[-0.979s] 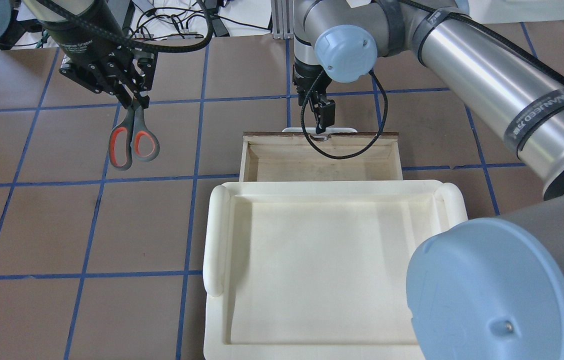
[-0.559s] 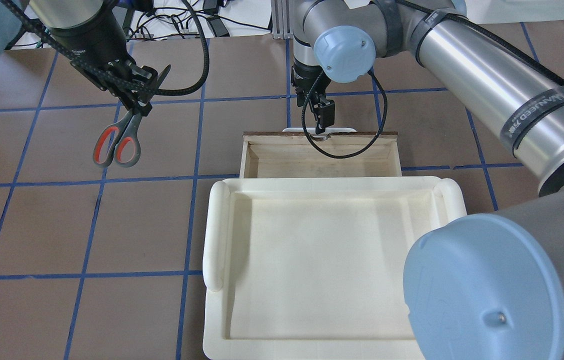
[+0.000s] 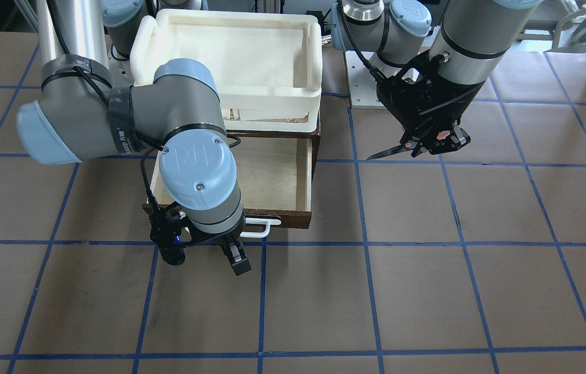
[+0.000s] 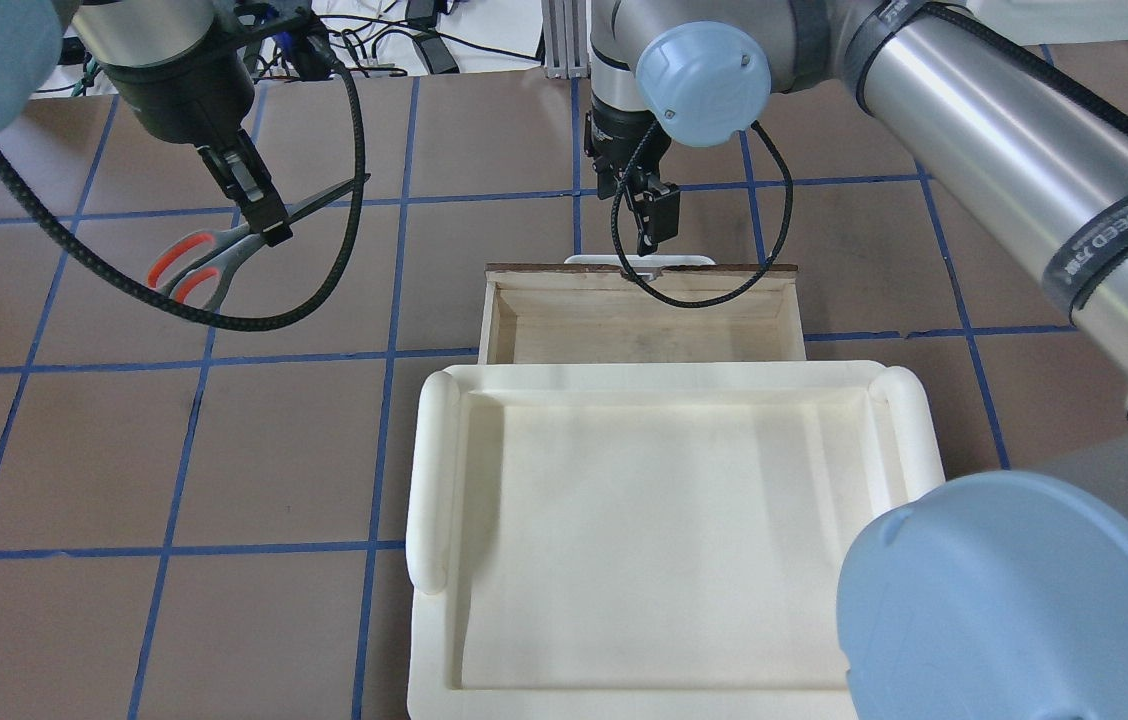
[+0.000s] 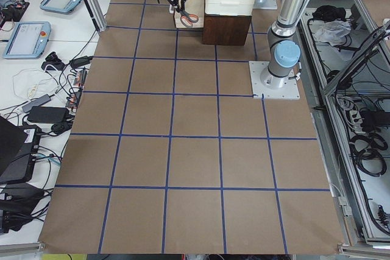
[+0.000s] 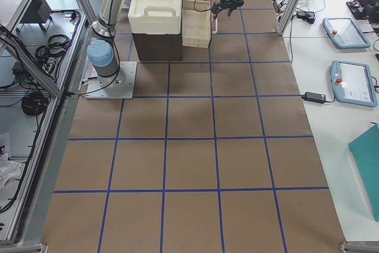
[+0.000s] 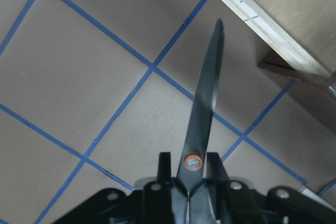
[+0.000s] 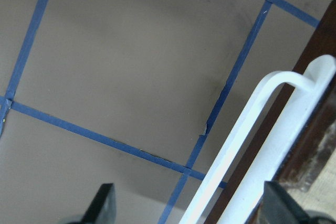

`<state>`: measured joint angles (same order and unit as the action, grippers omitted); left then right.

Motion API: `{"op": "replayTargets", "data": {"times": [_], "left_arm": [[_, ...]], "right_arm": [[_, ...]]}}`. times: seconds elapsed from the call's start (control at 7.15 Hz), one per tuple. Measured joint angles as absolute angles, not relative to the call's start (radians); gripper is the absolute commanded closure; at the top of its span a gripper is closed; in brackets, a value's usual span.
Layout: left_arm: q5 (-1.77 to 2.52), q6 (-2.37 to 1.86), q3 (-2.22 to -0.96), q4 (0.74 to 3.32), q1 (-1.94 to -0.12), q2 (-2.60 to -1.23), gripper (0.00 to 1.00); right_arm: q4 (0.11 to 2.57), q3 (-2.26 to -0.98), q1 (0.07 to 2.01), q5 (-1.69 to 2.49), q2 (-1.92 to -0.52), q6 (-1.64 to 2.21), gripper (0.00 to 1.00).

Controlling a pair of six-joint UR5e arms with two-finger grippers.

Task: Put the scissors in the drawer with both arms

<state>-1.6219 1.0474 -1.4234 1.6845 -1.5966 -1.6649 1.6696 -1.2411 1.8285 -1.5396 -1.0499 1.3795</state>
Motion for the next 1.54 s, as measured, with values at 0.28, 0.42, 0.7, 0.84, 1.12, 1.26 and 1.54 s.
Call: {"op": "replayTargets", "data": {"times": [0.28,0.42,0.7,0.84,1.12,1.26,1.54], "left_arm": [[-1.644,1.236,-1.426,1.687,-1.627,-1.668,1.0],[-1.647,1.295,-1.426,1.671,-1.666,-1.672,1.0],[-1.641,1.355,-1.427,1.631,-1.744,-1.702,1.0],[-1.635,1.374,-1.427,1.608,-1.798,-1.734,1.0],[-1.619,1.35,-1.416,1.537,-1.895,-1.818,1.0],[-1.597,1.31,-1.401,1.514,-1.931,-1.863,1.0],[-1.574,1.237,-1.354,1.497,-2.015,-1.938,1.0]], "right_arm": [[1.664,-1.245,1.812,-1.588,-1.114,1.175,0.0],[1.664,-1.252,1.781,-1.596,-1.151,1.003,0.0],[1.672,-1.282,1.708,-1.605,-1.22,0.631,0.0],[1.686,-1.306,1.674,-1.604,-1.247,0.45,0.0],[1.712,-1.334,1.613,-1.599,-1.269,0.235,0.0],[1.723,-1.353,1.602,-1.593,-1.282,0.21,0.0],[1.758,-1.413,1.596,-1.594,-1.329,0.183,0.0]]}}
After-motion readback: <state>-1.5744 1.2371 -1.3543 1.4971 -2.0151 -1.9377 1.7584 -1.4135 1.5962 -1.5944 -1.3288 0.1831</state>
